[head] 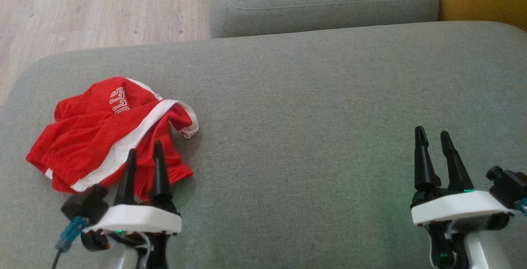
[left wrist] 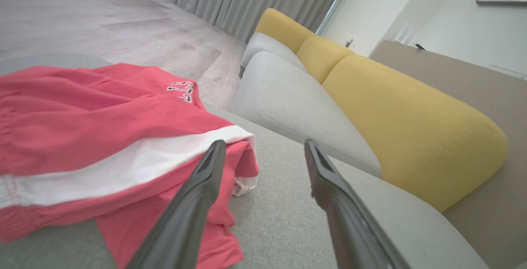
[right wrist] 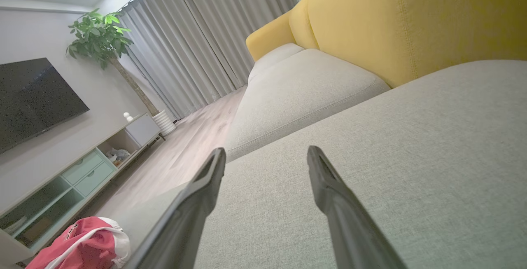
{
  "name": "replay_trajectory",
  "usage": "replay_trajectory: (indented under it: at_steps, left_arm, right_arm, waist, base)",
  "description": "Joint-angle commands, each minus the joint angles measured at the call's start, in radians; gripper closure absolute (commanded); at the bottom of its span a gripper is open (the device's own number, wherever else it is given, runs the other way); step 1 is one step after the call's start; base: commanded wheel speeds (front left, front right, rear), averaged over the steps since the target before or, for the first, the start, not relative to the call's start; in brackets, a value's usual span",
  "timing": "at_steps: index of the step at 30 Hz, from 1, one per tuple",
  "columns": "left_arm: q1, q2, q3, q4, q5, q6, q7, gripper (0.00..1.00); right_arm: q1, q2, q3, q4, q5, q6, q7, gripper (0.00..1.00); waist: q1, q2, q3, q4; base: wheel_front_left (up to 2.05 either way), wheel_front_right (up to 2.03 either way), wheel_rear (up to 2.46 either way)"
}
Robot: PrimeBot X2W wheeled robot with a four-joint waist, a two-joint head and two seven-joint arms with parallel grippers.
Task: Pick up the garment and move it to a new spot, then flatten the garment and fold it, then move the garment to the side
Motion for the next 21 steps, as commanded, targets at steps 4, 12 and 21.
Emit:
replay_trajectory:
  at_steps: [4, 12, 21]
  left_arm:
    - [-0.066, 0.032, -0.029, -0.019, 0.087, 0.014, -0.023, 0.00]
    - [-0.094, 0.057, -0.097, -0.008, 0.194, 0.048, -0.047, 0.00]
    - [-0.118, 0.082, -0.156, -0.010, 0.294, 0.089, -0.071, 0.00]
  right_arm:
    - [-0.051, -0.008, 0.020, -0.049, -0.085, 0.000, -0.026, 0.00]
    - [-0.054, -0.009, 0.033, -0.064, -0.210, -0.001, -0.049, 0.00]
    - [-0.057, -0.010, 0.049, -0.079, -0.339, -0.001, -0.073, 0.00]
  waist:
    - [0.0000, 0.0000, 0.001, -0.004]
    - [0.0000, 0.0000, 0.004, -0.004]
    - [0.0000, 0.0000, 0.007, -0.001]
  base:
    - [0.00, 0.00, 0.00]
    - [0.00, 0.00, 0.00]
    - [0.00, 0.00, 0.00]
